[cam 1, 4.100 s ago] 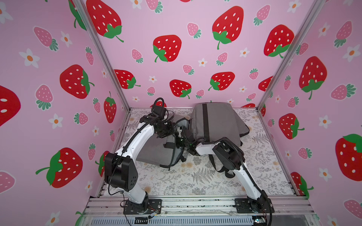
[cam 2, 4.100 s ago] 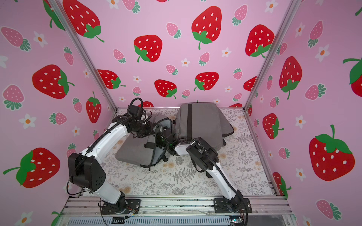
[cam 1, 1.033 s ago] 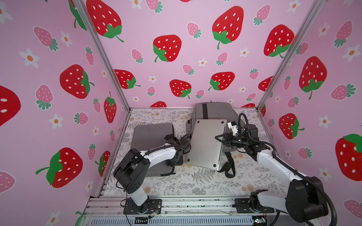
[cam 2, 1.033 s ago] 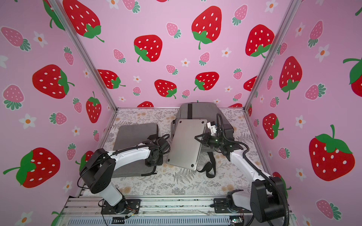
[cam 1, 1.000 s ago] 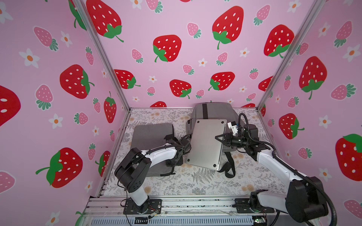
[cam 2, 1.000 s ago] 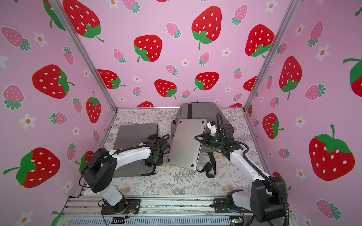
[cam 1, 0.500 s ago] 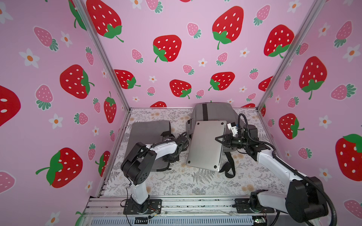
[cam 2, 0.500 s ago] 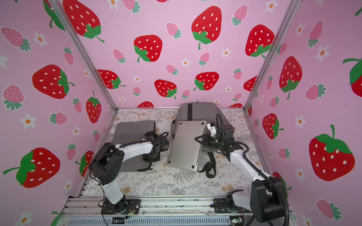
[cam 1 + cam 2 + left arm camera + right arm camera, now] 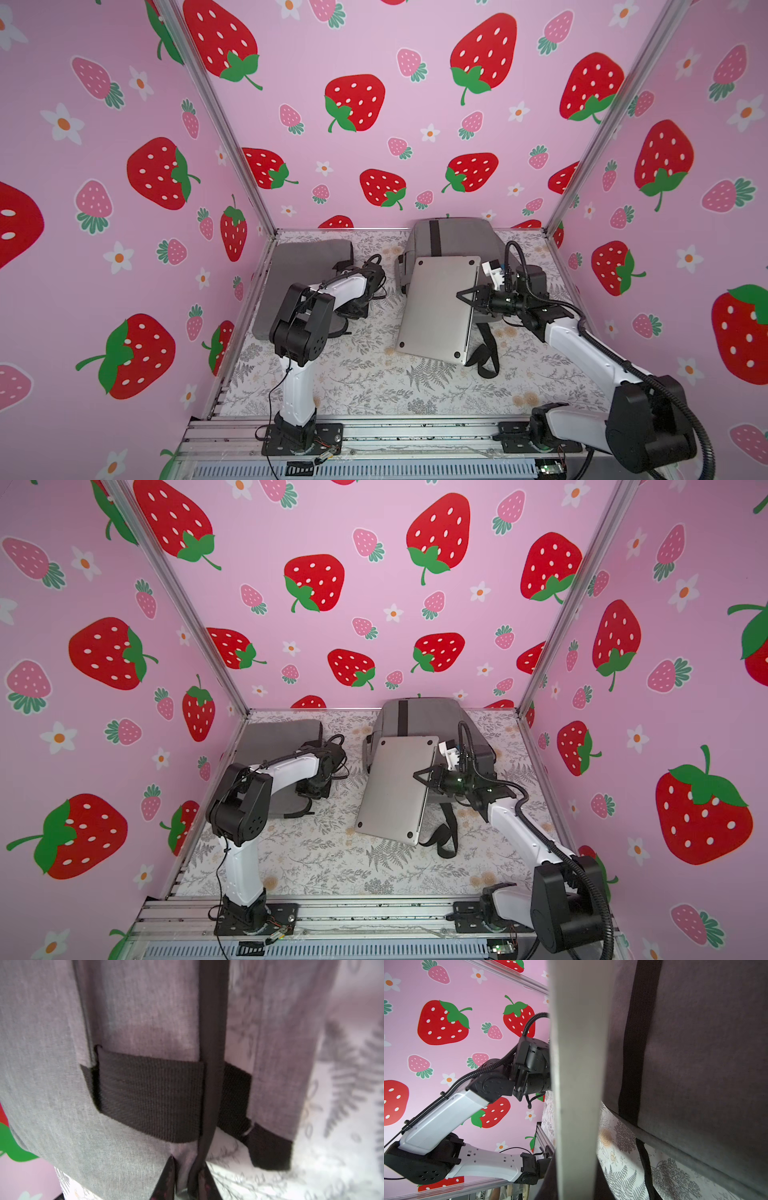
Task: Open the zippered laptop bag and take out the laptop
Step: Move the zippered laptop bag to the corner of the board.
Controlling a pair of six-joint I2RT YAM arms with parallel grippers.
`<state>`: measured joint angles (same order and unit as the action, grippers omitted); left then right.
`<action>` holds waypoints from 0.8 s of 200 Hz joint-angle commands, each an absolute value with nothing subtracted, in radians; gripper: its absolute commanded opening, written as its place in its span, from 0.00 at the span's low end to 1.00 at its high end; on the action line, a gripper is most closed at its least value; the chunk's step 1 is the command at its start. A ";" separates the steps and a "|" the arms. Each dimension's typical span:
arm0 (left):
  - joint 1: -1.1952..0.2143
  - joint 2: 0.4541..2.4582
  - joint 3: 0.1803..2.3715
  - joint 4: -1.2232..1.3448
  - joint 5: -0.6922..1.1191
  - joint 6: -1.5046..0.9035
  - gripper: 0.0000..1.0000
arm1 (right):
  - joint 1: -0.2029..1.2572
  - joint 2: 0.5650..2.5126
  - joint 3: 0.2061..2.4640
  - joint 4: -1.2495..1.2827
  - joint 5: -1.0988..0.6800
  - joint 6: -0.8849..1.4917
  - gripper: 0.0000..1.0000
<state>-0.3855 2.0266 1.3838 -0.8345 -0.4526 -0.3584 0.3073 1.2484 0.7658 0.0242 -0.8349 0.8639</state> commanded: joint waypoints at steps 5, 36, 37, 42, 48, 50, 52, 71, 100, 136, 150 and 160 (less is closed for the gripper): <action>-0.356 2.084 1.443 -0.787 -0.390 -0.220 0.18 | 0.301 1.220 0.845 0.094 -0.896 0.859 0.00; -0.320 2.116 1.519 -0.807 -0.370 -0.156 0.17 | 0.301 1.217 0.850 0.087 -0.896 0.861 0.00; -0.318 2.116 1.521 -0.806 -0.370 -0.154 0.17 | 0.301 1.216 0.850 0.087 -0.896 0.861 0.00; -0.312 2.122 1.528 -0.805 -0.372 -0.146 0.17 | 0.302 1.215 0.850 0.087 -0.896 0.863 0.00; -0.305 2.131 1.542 -0.810 -0.370 -0.136 0.16 | 0.301 1.213 0.850 0.087 -0.895 0.865 0.00; -0.303 2.134 1.545 -0.813 -0.370 -0.132 0.16 | 0.301 1.212 0.850 0.086 -0.895 0.865 0.00; -0.300 2.136 1.551 -0.814 -0.370 -0.129 0.16 | 0.301 1.212 0.850 0.085 -0.895 0.865 0.00; -0.294 2.151 1.559 -0.789 -0.368 -0.068 0.14 | 0.301 1.210 0.850 0.077 -0.891 0.861 0.00; -0.281 2.171 1.580 -0.790 -0.378 -0.006 0.12 | 0.302 1.213 0.854 0.072 -0.890 0.861 0.00; -0.278 2.139 1.608 -0.833 -0.342 -0.037 0.19 | 0.302 1.224 0.865 0.072 -0.899 0.864 0.00; -0.281 2.097 1.601 -0.840 -0.290 -0.067 0.28 | 0.304 1.226 0.875 0.075 -0.909 0.869 0.00; -0.282 2.054 1.584 -0.836 -0.248 -0.091 0.33 | 0.304 1.228 0.884 0.072 -0.912 0.870 0.00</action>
